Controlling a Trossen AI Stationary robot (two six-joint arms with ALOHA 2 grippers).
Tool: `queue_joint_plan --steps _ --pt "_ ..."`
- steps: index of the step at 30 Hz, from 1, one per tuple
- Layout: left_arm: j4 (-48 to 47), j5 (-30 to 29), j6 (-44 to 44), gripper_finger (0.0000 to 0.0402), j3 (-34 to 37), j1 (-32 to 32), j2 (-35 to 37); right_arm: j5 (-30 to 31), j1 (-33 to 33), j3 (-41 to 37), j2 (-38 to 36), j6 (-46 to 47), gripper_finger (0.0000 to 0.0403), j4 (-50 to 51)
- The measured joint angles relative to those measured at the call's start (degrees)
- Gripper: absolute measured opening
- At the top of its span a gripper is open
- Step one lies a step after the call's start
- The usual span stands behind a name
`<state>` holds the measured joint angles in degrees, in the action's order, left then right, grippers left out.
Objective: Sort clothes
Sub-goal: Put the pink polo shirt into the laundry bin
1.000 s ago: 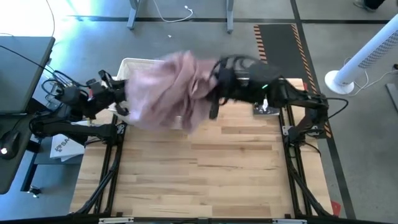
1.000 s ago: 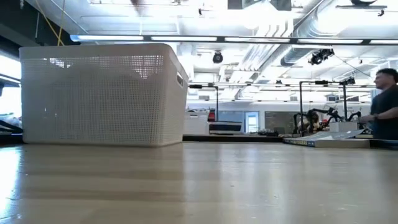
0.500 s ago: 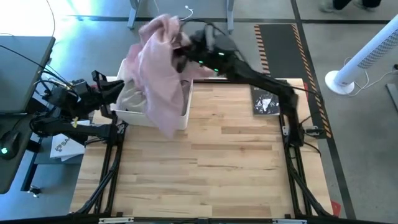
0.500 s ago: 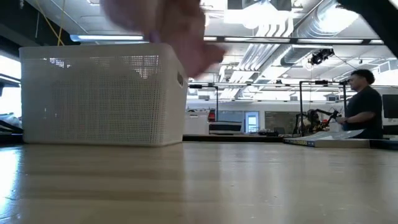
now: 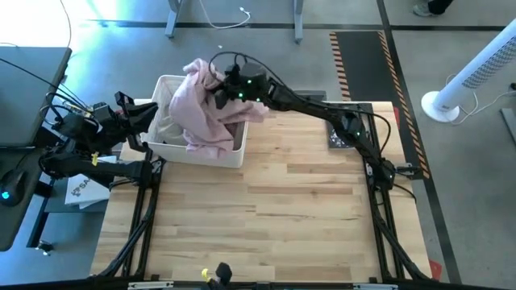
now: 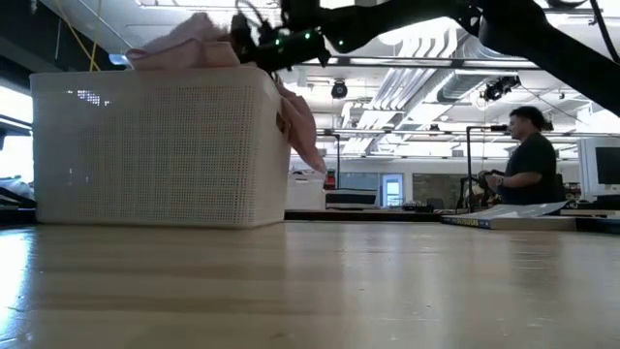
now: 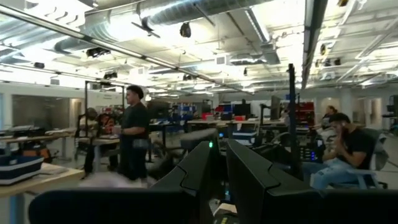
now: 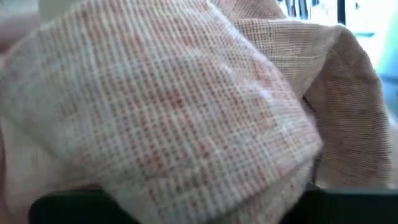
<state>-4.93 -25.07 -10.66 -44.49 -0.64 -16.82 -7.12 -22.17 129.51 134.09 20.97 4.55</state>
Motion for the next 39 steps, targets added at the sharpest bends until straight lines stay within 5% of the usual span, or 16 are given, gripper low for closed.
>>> queue_joint_plan --steps 10,18,23,31,36,39 --pt "-2.00 -5.68 0.01 0.0051 0.04 -0.02 -2.29 -2.37 2.89 0.04 1.23 -18.22 0.0067 18.03" --pt "-1.85 -5.96 -0.31 0.0051 0.09 -0.09 -11.00 1.32 4.59 5.34 -1.54 -26.00 0.0204 25.65" --pt "-2.75 -11.29 -1.00 0.0051 0.09 -0.09 -15.70 5.74 5.58 2.75 -8.64 -27.31 0.0266 28.10" --pt "-8.76 -14.75 2.15 0.0051 0.04 -3.66 -21.91 12.83 8.26 2.91 -17.83 -26.26 0.0271 43.52" --pt "-21.54 -12.98 8.18 0.0045 0.04 -11.95 -26.67 11.61 8.32 2.58 -17.82 -21.30 0.0271 62.21" --pt "-28.20 -12.33 11.53 0.0037 0.04 -17.73 -29.35 11.61 8.23 -2.34 -17.40 -19.76 0.0272 64.31"
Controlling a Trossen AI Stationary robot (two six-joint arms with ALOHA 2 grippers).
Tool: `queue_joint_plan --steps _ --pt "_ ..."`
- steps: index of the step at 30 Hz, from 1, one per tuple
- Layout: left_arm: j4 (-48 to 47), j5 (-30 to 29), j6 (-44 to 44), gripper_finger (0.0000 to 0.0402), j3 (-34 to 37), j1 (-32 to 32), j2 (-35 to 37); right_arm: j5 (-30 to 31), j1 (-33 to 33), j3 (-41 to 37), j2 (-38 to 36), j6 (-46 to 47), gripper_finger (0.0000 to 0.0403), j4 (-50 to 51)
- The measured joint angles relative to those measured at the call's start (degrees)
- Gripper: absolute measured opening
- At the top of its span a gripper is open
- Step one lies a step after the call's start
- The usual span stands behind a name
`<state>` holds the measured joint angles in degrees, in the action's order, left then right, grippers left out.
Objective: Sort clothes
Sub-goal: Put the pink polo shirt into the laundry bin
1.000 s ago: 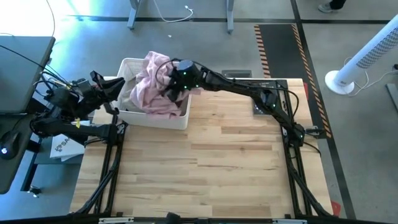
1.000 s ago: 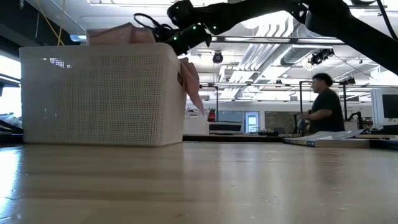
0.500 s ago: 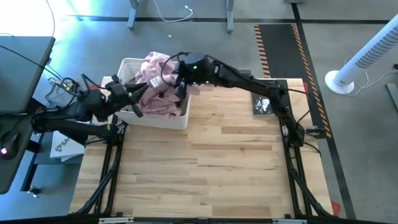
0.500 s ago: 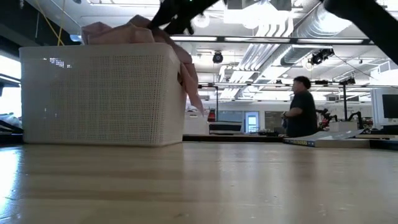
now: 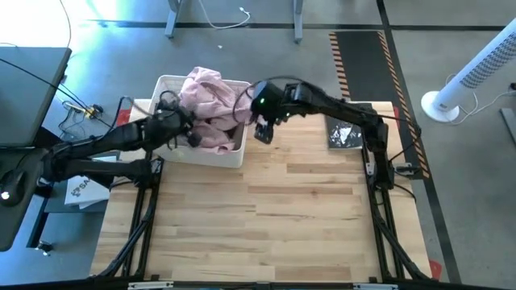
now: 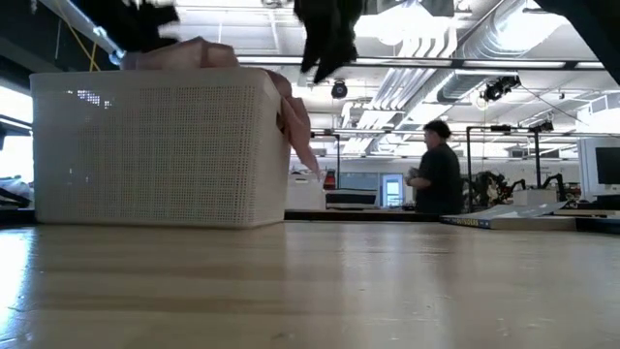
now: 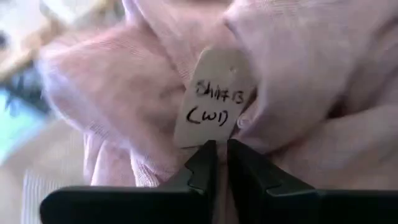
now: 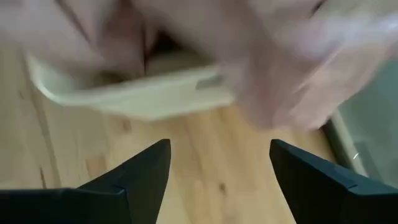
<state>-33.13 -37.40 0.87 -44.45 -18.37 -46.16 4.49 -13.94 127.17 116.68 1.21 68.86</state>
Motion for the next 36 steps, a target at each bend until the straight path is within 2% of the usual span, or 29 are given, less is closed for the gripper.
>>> queue_joint_plan --steps 4,8,10,14,20,21,24,28,31,36 --pt "-6.96 5.02 2.43 0.0026 0.00 -6.13 -2.53 -0.20 -0.57 -11.42 0.22 0.33 0.0272 -4.18" --pt "-8.07 11.31 2.90 0.0016 0.89 -9.98 -3.75 2.48 -2.94 -23.25 0.23 1.48 0.0272 -18.27" --pt "-7.30 14.94 2.10 0.0012 1.31 -11.36 -4.13 6.28 -4.00 -26.33 0.33 2.89 0.0272 -23.96" --pt "-6.55 21.11 1.08 0.0006 2.00 -13.27 -5.06 14.86 -4.86 -27.34 -0.15 1.03 0.0265 -32.31" --pt "-3.41 29.38 0.40 0.0003 3.46 -15.08 -6.42 26.59 -3.64 -19.02 -0.46 -4.34 0.0261 -36.11" --pt "-2.73 31.13 0.37 0.0003 3.58 -15.40 -6.82 26.68 -3.36 -17.14 -0.52 -5.30 0.0261 -37.03" --pt "-1.44 34.33 -0.13 0.0003 3.58 -15.79 -8.19 22.21 -2.20 -13.66 -0.66 -7.52 0.0261 -43.26" --pt "-0.77 33.95 -0.53 0.0003 3.58 -15.73 -8.97 8.30 -1.59 -12.52 -0.34 -5.59 0.0261 -53.82" --pt "-2.91 30.30 0.80 0.0003 2.13 -15.65 -8.04 0.61 -1.77 -12.50 1.53 -1.69 0.0261 -57.89" --pt "-7.63 20.31 4.94 0.0003 -2.72 -15.63 -3.10 -4.86 -1.92 -12.63 7.73 2.33 0.0261 -54.23"
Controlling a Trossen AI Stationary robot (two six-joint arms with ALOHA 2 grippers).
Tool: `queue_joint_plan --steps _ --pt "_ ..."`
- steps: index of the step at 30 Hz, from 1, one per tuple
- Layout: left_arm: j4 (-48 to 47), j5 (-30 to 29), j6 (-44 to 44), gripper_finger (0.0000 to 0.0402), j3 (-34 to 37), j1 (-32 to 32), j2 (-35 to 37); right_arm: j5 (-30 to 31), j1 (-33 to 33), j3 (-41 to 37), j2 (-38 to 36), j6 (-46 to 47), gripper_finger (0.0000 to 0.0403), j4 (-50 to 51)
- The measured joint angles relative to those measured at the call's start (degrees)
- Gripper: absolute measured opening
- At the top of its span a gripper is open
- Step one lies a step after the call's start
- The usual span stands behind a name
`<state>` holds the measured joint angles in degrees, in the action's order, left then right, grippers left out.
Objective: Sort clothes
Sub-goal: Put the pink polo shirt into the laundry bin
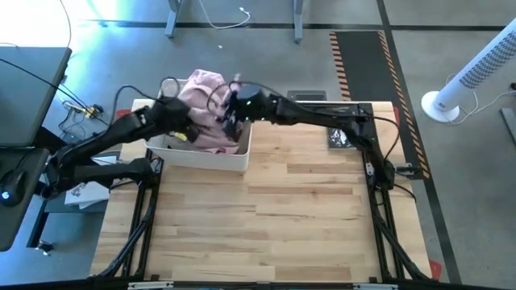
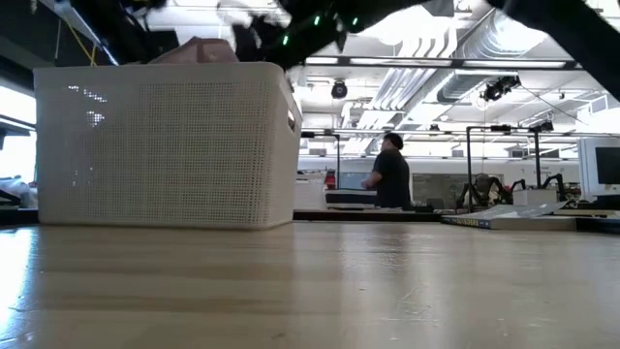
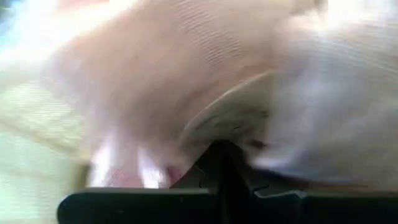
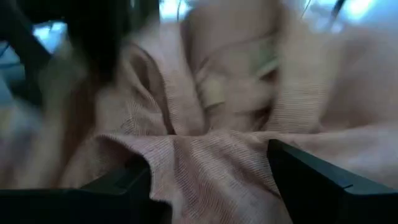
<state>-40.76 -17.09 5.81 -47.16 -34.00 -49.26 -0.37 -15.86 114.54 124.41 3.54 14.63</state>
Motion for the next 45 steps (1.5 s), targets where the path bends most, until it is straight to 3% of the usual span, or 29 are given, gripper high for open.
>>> queue_joint_plan --steps 6,10,13,19,21,27,32,34,40,45 --pt "0.22 -3.34 2.55 0.0003 -1.73 1.41 8.00 -7.69 -1.51 -0.02 4.50 4.18 0.0261 6.37" --pt "5.47 0.66 2.57 0.0003 -1.52 2.35 10.36 -7.29 -1.70 0.72 3.40 3.73 0.0261 8.01" --pt "9.83 4.88 1.80 0.0003 -1.52 3.33 10.22 -7.06 -0.92 4.92 1.09 2.43 0.0261 14.66" --pt "17.02 5.84 -0.62 0.0003 -1.52 6.83 7.89 0.04 2.29 19.34 -3.30 -5.00 0.0261 35.81" --pt "19.82 5.83 -1.49 0.0003 -1.52 7.98 6.51 3.48 4.28 20.07 -5.22 -7.03 0.0261 38.31" --pt "27.86 2.33 -5.02 0.0003 -1.55 10.15 1.12 16.13 9.94 6.78 -15.19 -7.00 0.0261 41.65" --pt "24.00 -2.45 -5.80 0.0003 -1.57 6.45 -6.60 22.91 12.85 -11.22 -21.41 -0.73 0.0261 37.94" --pt "21.02 0.43 -4.73 0.0003 -1.57 3.06 -10.63 24.39 13.72 -18.14 -24.28 2.47 0.0261 34.75" --pt "13.16 16.41 -3.05 0.0003 -1.83 -5.37 -22.61 24.63 15.16 -34.64 -30.20 6.73 0.0261 23.76" --pt "9.25 18.13 -2.51 0.0003 -2.03 -7.82 -27.06 24.77 15.21 -39.65 -34.40 7.06 0.0261 20.46"
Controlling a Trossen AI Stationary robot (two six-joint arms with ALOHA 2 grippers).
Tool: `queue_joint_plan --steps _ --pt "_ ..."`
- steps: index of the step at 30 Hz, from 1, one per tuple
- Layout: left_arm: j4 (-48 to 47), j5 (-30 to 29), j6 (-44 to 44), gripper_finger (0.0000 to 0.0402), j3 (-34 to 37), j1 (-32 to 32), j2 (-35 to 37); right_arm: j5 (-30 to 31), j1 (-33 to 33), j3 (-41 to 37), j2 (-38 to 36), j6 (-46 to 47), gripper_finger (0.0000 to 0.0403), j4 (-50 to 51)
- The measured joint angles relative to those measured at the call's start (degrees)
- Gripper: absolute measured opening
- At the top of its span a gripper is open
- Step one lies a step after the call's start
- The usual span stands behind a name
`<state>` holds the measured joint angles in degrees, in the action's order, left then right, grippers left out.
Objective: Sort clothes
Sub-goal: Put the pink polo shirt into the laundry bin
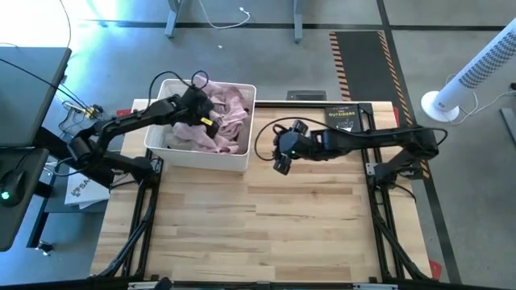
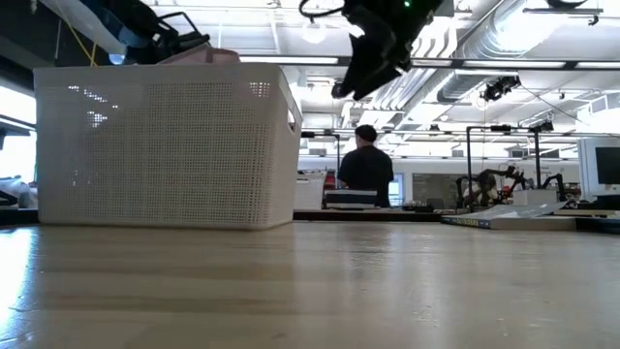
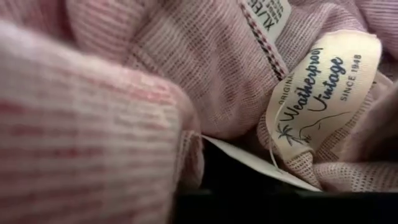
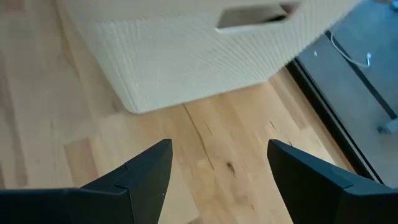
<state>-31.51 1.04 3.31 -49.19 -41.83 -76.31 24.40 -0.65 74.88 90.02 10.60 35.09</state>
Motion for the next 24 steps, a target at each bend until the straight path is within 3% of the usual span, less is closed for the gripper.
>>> queue_joint_plan --steps 4,9,16,20,24 --pt "-3.34 2.12 3.56 0.0003 -1.46 0.31 3.98 0.40 0.30 -0.80 -2.75 0.90 0.0261 -0.18" --pt "-6.38 3.42 6.41 0.0003 -7.61 4.09 14.49 0.43 0.76 -0.83 -5.43 -2.72 0.0261 0.01" --pt "-2.56 -7.14 7.58 0.0003 -13.79 10.94 27.64 2.00 2.09 -0.82 -9.57 -0.96 0.0261 4.99" --pt "4.70 -7.66 5.15 0.0003 -12.70 11.74 28.13 4.13 2.99 -0.82 -10.69 -3.52 0.0261 4.88" --pt "8.89 -9.28 2.95 0.0003 -10.49 9.63 22.33 4.56 3.33 -0.82 -11.14 -3.87 0.0261 4.36"
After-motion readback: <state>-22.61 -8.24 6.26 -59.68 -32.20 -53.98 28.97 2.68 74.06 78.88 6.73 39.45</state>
